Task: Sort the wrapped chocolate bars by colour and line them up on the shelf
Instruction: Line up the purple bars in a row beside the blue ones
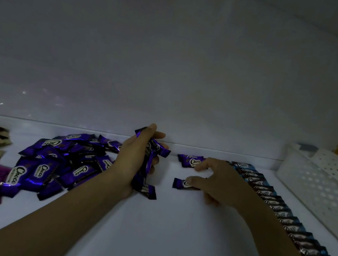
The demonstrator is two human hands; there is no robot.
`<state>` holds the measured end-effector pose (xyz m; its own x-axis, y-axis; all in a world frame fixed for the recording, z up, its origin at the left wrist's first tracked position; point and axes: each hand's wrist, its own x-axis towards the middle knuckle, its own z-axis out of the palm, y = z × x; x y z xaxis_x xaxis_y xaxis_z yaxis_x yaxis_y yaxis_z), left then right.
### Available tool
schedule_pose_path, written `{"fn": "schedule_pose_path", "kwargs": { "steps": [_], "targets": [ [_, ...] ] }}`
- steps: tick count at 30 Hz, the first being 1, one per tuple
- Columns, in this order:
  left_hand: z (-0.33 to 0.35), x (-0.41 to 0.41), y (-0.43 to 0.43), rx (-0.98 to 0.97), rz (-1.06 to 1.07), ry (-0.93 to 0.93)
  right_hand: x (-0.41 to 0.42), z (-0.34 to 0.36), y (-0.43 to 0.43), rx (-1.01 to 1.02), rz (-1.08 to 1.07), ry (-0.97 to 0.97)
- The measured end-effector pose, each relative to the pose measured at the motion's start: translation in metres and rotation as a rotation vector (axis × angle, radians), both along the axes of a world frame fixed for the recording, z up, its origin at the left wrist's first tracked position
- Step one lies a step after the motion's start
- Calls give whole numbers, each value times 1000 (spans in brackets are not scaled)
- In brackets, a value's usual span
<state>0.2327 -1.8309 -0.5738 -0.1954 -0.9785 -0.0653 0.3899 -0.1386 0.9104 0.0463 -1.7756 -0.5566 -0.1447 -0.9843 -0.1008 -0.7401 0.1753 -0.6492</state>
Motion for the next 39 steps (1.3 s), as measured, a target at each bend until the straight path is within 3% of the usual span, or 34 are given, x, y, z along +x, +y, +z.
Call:
{"fn": "schedule_pose_path", "kwargs": {
  "steps": [3,8,14,19,39],
  "targets": [
    [0,0,0,-9,-11,-4,-5,6,1,-63,34,259],
    [-1,0,-1,-6,-14,14,0,8,5,-46,174,230],
    [-1,0,1,-17,-12,13,4,-3,-3,-275,-50,397],
    [0,-1,1,-15,-18,-14,8,-13,-13,-397,-97,541],
    [0,0,3,-5,-31,1,4,-19,-15,-393,-64,458]
  ]
}}
